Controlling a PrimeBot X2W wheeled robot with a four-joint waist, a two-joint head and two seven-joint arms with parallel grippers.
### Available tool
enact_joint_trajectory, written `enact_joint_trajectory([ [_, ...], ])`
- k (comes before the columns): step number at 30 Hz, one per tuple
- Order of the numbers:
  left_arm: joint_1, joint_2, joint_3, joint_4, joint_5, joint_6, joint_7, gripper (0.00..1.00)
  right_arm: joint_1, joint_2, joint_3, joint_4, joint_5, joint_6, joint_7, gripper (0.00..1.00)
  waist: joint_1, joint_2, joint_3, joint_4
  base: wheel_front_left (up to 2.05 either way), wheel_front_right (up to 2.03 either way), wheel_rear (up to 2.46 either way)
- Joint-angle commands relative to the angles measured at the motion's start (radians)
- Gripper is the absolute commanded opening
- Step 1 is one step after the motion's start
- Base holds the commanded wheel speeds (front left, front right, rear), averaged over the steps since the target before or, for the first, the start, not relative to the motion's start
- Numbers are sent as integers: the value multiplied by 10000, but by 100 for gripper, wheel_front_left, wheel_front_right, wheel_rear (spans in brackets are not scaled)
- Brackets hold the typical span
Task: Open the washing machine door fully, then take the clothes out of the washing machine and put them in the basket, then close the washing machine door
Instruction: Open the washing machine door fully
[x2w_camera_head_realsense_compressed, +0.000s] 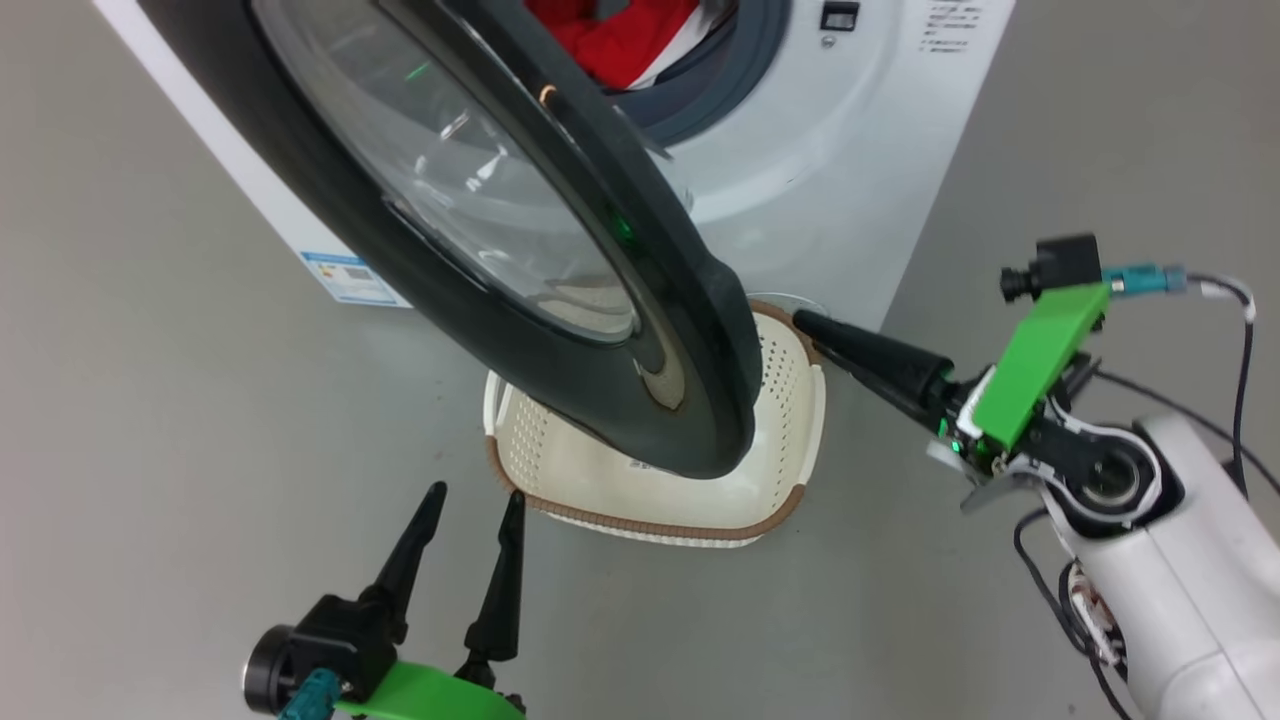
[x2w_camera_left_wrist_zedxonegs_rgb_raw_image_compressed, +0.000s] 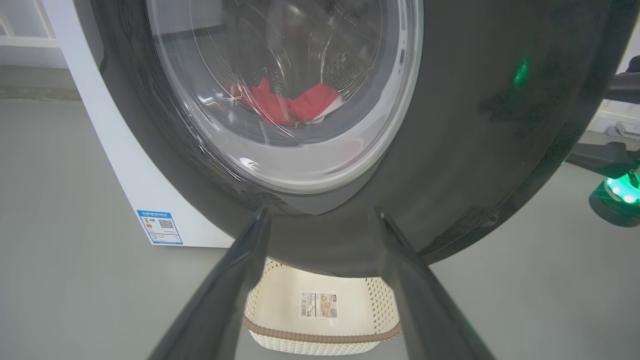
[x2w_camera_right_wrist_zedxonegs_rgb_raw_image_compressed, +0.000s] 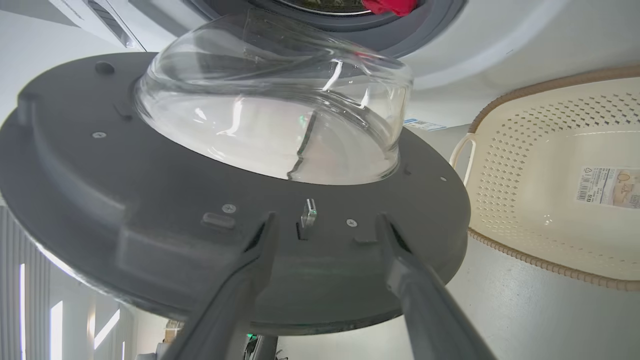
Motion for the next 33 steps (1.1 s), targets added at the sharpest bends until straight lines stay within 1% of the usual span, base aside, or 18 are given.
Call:
enact_joint_trajectory([
  [1,82,118,403,-157,89,-95,-92,100,241,24,6,-270,-86,50,-149,100,0,0,-192,-198,0,0,0],
  [12,480,118,1096,-16,319,-279,-92,100,2094,-91,-306,-306,-179,50,-1383,100,0,0,-656,-882,0,0,0],
  [21,686,118,1440,40,448,-353,-92,100,3515,-521,-77,-645,-972,50,-3117,100,0,0,-864,-1270,0,0,0],
  [24,755,118,1503,66,463,-372,-92,100,3827,-794,107,-719,-1382,50,-3909,100,0,0,-919,-1346,0,0,0],
  [27,804,118,1510,83,467,-382,-92,100,4068,-1075,254,-673,-1908,50,-5112,100,0,0,-956,-1373,0,0,0],
  [30,825,118,1516,101,460,-390,-92,100,4217,-1397,702,-517,-2598,50,-6264,100,0,0,-966,-1382,0,0,0],
  [31,825,118,1516,101,460,-390,-92,100,4217,-1397,702,-517,-2598,50,-6264,100,0,0,-966,-1382,0,0,0],
  [32,827,118,1530,116,470,-397,-92,100,4260,-1496,995,-429,-2825,50,-6925,100,0,0,-968,-1390,0,0,0],
  [33,825,118,1538,123,479,-402,-92,100,4270,-1564,1170,-409,-2956,50,-7234,100,0,0,-971,-1394,0,0,0],
])
